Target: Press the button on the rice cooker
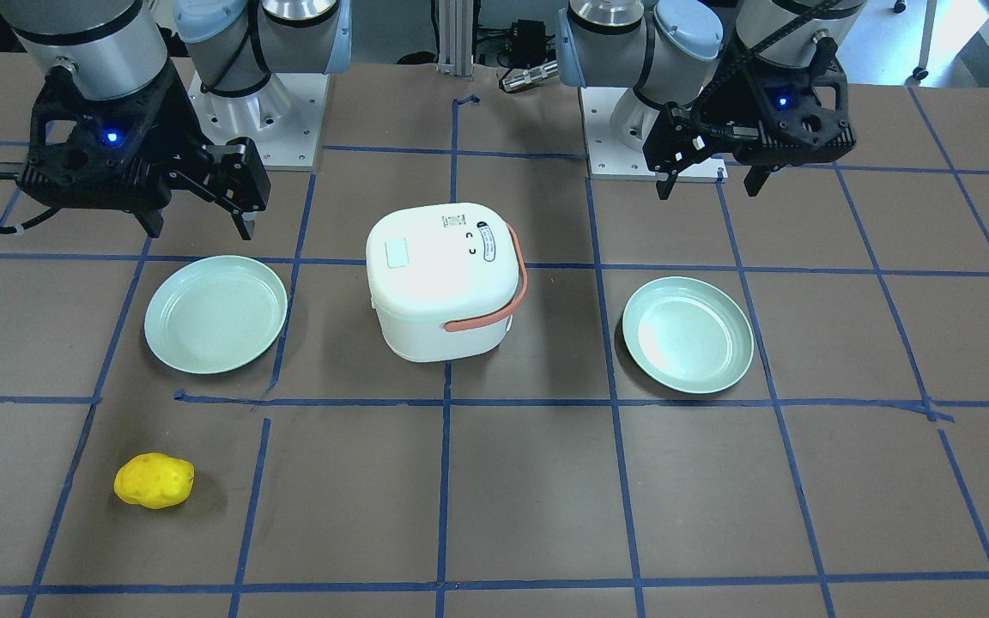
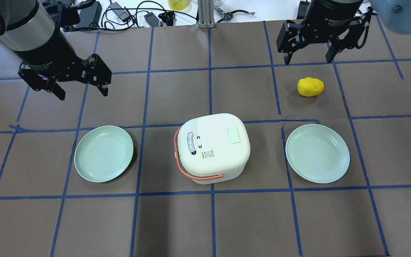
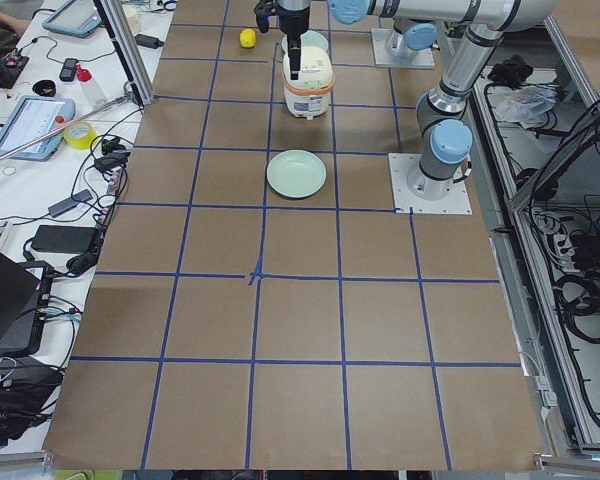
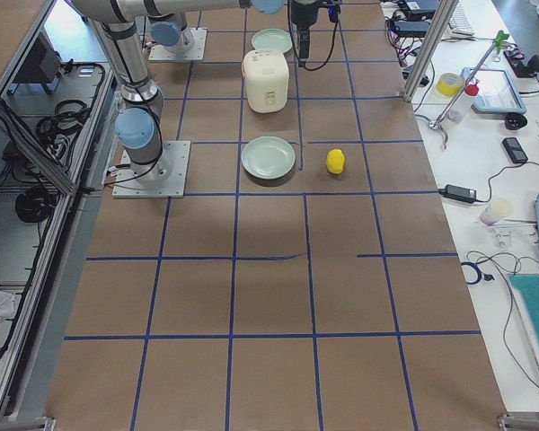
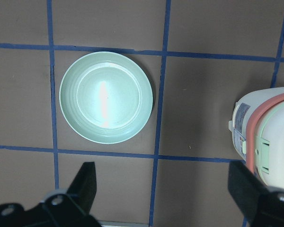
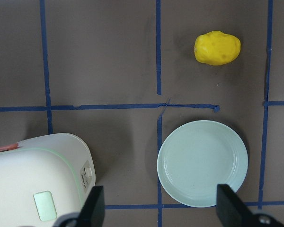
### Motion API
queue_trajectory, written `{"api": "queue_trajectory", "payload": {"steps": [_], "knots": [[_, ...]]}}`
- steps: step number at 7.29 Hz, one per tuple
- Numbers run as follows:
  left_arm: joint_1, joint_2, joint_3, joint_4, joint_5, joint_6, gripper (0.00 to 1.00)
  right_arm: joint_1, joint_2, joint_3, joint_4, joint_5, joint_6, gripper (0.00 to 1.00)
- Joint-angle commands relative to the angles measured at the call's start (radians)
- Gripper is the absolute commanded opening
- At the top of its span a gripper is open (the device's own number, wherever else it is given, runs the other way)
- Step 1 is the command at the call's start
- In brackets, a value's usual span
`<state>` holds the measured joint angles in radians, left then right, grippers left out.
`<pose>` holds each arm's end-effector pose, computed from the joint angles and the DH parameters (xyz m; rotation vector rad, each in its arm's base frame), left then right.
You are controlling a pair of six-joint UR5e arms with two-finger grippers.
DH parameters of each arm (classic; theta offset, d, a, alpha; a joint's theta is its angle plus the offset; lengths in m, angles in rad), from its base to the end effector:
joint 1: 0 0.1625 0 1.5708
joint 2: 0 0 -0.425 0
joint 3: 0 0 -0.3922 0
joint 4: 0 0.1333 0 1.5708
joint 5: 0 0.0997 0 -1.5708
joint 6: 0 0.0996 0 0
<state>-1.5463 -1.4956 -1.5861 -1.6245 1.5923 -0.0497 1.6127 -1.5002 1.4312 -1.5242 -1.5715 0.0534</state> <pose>-0.1199 -0.4630 0.5108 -0.1158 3.1180 -0.0101 0.1550 -0.5171 0.5161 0.0181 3.1410 -0.0352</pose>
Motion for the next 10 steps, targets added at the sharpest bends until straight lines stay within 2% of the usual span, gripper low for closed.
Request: {"api": "queue_trajectory", "payload": {"steps": [1, 3, 6, 10], "knots": [[0.000, 0.000, 0.000, 0.000, 0.000, 0.001, 1.00, 0.012, -0.006, 0.003, 0.039, 0.024, 0.019, 0.21], [0.000, 0.000, 0.000, 0.000, 0.000, 0.001, 1.00, 0.100, -0.002, 0.072, 0.020, 0.036, 0.075, 0.12], [0.000, 0.000, 0.000, 0.000, 0.000, 0.001, 1.00, 0.197, 0.006, 0.162, -0.026, 0.045, 0.146, 0.08], [0.000, 0.000, 0.000, 0.000, 0.000, 0.001, 1.00, 0.289, 0.006, 0.300, -0.226, 0.041, 0.226, 0.07]]}}
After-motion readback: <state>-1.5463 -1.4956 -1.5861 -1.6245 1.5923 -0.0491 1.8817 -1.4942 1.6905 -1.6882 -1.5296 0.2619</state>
